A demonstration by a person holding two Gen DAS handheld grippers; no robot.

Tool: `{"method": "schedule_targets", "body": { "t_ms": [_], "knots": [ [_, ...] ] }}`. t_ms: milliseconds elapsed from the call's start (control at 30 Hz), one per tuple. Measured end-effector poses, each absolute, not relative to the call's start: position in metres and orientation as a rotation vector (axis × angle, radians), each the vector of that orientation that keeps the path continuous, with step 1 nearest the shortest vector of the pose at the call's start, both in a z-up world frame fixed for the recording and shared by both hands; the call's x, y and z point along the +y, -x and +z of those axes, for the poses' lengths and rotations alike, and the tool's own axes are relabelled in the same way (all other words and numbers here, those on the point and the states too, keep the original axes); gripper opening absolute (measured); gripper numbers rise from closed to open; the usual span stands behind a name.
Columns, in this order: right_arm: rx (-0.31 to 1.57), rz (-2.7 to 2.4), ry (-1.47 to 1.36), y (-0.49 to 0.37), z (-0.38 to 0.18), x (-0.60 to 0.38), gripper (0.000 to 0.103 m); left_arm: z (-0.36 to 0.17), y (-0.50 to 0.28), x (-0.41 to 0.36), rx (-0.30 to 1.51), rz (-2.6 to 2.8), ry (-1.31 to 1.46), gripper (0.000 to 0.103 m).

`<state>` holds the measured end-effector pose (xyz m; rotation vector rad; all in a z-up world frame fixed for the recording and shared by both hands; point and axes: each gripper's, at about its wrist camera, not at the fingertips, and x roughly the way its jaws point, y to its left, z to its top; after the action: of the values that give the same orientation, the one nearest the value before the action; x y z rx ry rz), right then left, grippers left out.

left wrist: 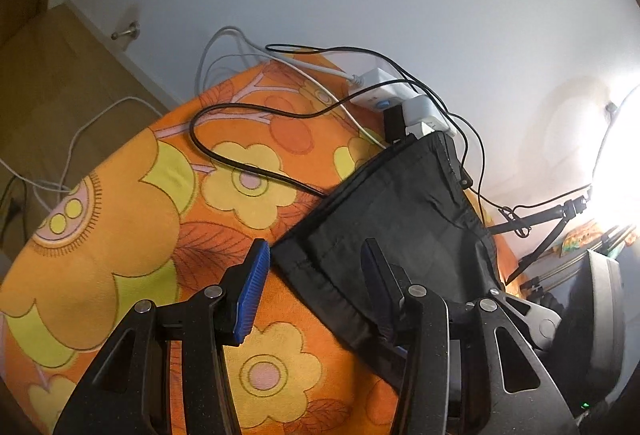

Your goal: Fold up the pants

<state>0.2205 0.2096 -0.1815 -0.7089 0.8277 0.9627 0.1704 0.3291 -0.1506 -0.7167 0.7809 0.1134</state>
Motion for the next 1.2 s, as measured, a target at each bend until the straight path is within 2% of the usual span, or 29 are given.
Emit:
{"method": "schedule_targets", "body": {
  "t_ms": [67, 100, 133, 200, 300, 433, 733, 767, 833, 867, 1100, 1200],
  "knots": [
    [0.835, 0.976, 0.696, -0.224, -0.182, 0.212, 0.045, -0.152, -0.169, 0.333, 0.784, 0.118, 0.724, 0.046],
    [0.844, 0.98, 0.69, -0.226, -0.184, 0.213, 0.04, -0.153, -0.168, 0.336, 0.787, 0.118, 0.737, 0.046],
    [0.86, 0.996, 0.672, -0.228, -0.184, 0.212, 0.022, -0.154, -0.168, 0.337, 0.788, 0.119, 0.747, 0.046],
    [0.885, 1.011, 0.642, -0.232, -0.185, 0.214, 0.007, -0.157, -0.167, 0.34, 0.792, 0.121, 0.764, 0.046],
    [0.88, 1.009, 0.646, -0.231, -0.186, 0.215, 0.003, -0.159, -0.166, 0.341, 0.797, 0.114, 0.777, 0.046],
    [0.922, 1.07, 0.562, -0.228, -0.18, 0.212, 0.003, -0.159, -0.165, 0.34, 0.793, 0.104, 0.779, 0.046],
    [0.934, 1.052, 0.563, -0.226, -0.187, 0.223, 0.005, -0.161, -0.17, 0.337, 0.8, 0.094, 0.767, 0.046],
    [0.92, 1.04, 0.57, -0.226, -0.187, 0.222, 0.01, -0.161, -0.171, 0.337, 0.799, 0.095, 0.769, 0.046],
    [0.899, 1.015, 0.583, -0.226, -0.185, 0.22, 0.039, -0.162, -0.173, 0.338, 0.796, 0.092, 0.768, 0.046],
    [0.887, 1.014, 0.581, -0.225, -0.183, 0.217, 0.042, -0.162, -0.173, 0.337, 0.795, 0.093, 0.765, 0.046],
    [0.814, 1.005, 0.738, -0.2, -0.193, 0.224, 0.043, -0.163, -0.172, 0.34, 0.793, 0.095, 0.787, 0.046],
    [0.816, 0.999, 0.723, -0.204, -0.192, 0.224, 0.043, -0.161, -0.169, 0.343, 0.786, 0.098, 0.786, 0.046]
  ]
}}
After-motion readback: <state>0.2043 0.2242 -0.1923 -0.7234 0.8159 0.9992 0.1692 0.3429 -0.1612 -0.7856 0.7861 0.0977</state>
